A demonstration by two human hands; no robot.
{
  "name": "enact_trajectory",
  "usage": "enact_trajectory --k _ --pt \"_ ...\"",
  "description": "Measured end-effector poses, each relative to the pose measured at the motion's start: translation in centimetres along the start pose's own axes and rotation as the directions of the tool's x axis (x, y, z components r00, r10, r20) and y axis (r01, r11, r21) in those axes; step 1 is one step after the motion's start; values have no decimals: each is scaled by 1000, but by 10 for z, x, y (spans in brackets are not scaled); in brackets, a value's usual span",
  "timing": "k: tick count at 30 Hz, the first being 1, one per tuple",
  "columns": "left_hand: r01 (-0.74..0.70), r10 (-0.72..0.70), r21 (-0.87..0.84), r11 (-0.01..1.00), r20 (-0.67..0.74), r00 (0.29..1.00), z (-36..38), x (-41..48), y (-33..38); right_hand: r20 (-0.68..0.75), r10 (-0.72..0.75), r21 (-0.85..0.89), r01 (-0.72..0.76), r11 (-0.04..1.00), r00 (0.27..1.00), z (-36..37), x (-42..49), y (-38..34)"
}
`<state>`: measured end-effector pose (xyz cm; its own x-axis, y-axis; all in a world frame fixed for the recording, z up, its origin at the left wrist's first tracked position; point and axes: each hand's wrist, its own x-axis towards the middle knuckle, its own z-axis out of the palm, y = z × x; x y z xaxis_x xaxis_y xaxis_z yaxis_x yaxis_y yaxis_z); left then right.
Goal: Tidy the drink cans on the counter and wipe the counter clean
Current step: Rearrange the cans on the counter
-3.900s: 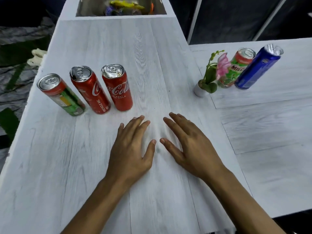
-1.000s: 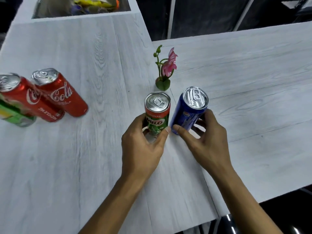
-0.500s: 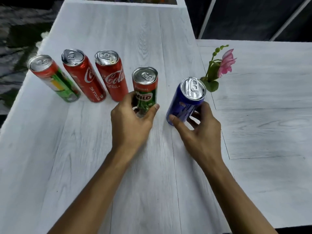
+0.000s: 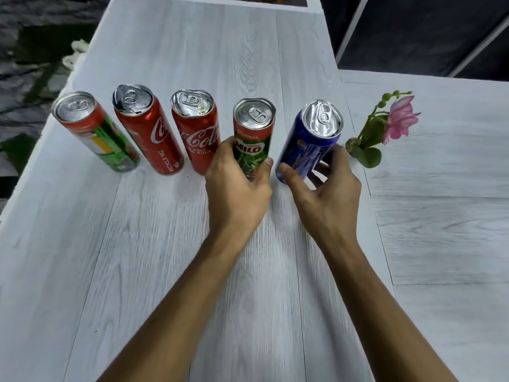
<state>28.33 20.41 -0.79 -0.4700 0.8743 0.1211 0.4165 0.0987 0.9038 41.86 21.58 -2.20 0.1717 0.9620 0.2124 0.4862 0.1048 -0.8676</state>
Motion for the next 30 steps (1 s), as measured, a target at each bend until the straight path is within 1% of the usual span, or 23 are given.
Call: enact_trajectory --k 15,21,30 --pt "27 -27 8 1000 -15 1000 22 17 -3 -11 23 3 -23 1000 1000 16 22 9" --pt "72 -72 -9 997 -7 997 29 13 -7 -3 27 -20 -27 999 1000 18 21 12" --pt "99 -102 -70 993 -55 993 38 9 -12 24 31 -50 -30 998 999 15 21 7"
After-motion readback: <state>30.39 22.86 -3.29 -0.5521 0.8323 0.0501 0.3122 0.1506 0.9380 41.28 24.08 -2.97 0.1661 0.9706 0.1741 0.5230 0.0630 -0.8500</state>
